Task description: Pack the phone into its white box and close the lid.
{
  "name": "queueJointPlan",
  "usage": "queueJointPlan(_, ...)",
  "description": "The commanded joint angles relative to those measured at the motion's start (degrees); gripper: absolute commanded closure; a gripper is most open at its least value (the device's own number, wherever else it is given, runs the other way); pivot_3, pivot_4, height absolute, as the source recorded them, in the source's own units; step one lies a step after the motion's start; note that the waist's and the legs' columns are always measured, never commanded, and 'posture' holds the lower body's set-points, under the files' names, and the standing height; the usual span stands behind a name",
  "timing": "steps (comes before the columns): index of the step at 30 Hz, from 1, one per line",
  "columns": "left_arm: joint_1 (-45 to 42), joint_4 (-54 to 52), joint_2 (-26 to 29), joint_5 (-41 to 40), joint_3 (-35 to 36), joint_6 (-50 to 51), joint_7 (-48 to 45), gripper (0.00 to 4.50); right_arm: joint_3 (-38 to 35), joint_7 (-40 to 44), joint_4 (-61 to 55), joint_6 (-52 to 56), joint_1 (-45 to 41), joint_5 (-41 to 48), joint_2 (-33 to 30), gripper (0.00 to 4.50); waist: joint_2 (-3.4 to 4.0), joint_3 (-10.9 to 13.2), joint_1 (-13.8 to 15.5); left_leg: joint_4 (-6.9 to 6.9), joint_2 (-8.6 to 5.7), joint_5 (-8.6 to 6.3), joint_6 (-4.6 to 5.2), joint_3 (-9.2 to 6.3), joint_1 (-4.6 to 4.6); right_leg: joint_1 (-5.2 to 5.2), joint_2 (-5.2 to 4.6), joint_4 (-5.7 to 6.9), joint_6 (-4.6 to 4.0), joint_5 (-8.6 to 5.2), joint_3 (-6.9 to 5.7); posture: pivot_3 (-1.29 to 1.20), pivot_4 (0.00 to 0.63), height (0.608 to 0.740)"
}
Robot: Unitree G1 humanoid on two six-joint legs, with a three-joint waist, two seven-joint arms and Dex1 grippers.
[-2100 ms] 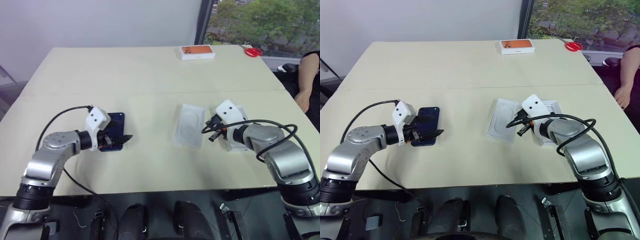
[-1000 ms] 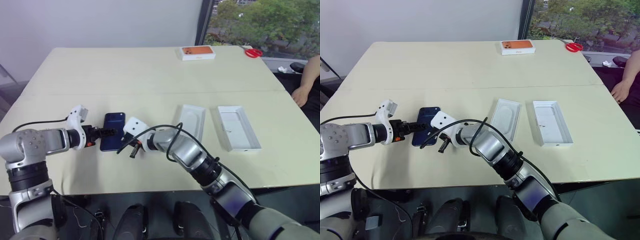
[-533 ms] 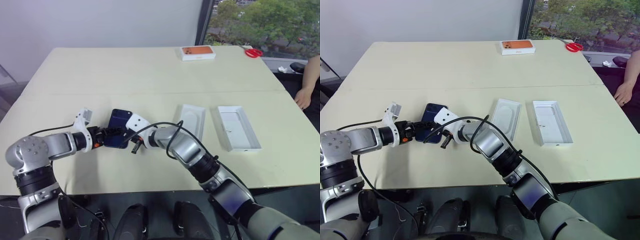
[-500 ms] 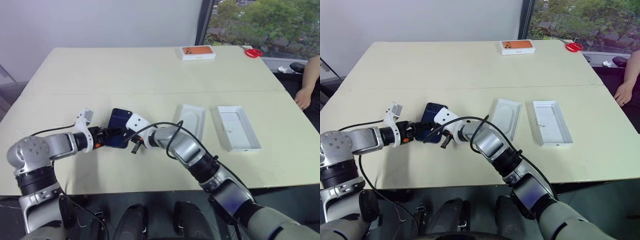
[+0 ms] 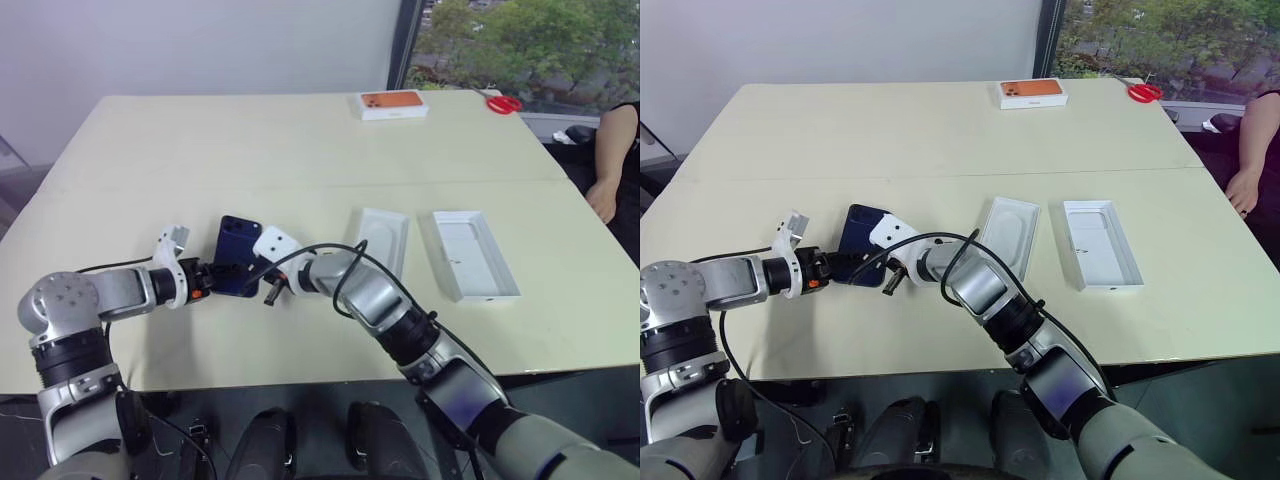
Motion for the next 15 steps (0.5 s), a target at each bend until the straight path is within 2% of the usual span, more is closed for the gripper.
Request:
queueJointPlan(1, -1.2, 0.1, 0.8, -0.3, 1.4, 0.5, 0.1, 2.66, -0.9, 0.2, -2.9, -0.2, 0.2, -0.1, 0.1, 4.5, 0.0, 0.0, 0.0, 0.0, 0.0, 0.0, 0.0, 0.0, 0.0, 0.0, 0.0, 0.0, 0.0, 0.0, 0.0, 0.0, 0.15, 0.74)
queueJointPlan(6, -1.2, 1.5, 0.0, -1.6, 3.5, 0.5, 0.9, 2.66, -0.7, 0.1, -5.1, 0.6, 0.6, -1.1, -1.4, 4.5, 0.0, 0.0, -0.1, -0.03, 0.0, 0.0, 0.0, 0.0, -0.01, -0.04, -0.01, 0.0, 0.0, 0.0, 0.01, 0.0, 0.15, 0.74)
queueJointPlan(9, -1.0, 1.3, -0.1, -2.4, 3.9, 0.5, 1.4, 2.66, -1.7, 0.5, -10.2, 3.2, 1.1, -0.8, -3.9, 4.5, -0.01, 0.0, 0.0, -0.03, 0.0, 0.0, -0.01, 0.0, -0.02, -0.04, -0.04, -0.01, 0.0, 0.0, 0.01, 0.0, 0.15, 0.74)
queueJointPlan(12, -0.9, 1.2, -0.1, -3.5, 3.9, 0.5, 1.8, 3.47, -7.1, 1.0, -19.2, 9.7, 1.3, 2.9, -5.1, 4.5, -0.01, 0.0, 0.1, -0.04, 0.0, -0.01, 0.0, -0.01, -0.04, -0.06, -0.05, -0.01, 0.0, 0.0, 0.01, 0.0, 0.15, 0.74)
queueJointPlan(14, -0.9, 1.2, -0.1, -4.6, 3.9, 0.5, 2.2, 4.47, -9.5, 1.4, -23.8, 13.3, 1.4, 4.9, -5.7, 4.5, -0.02, 0.0, 0.1, -0.05, 0.01, -0.05, 0.07, -0.02, -0.06, -0.07, -0.07, -0.01, 0.0, 0.0, 0.01, 0.0, 0.15, 0.74)
queueJointPlan(15, -1.0, 1.1, -0.1, -5.3, 3.9, 0.5, 2.4, 4.47, -10.1, 1.5, -25.8, 14.7, 1.5, 5.4, -6.5, 4.5, -0.02, 0.0, 0.0, -0.05, 0.02, -0.08, 0.13, -0.03, -0.05, -0.08, -0.07, -0.01, -0.01, 0.0, 0.01, 0.0, 0.15, 0.74)
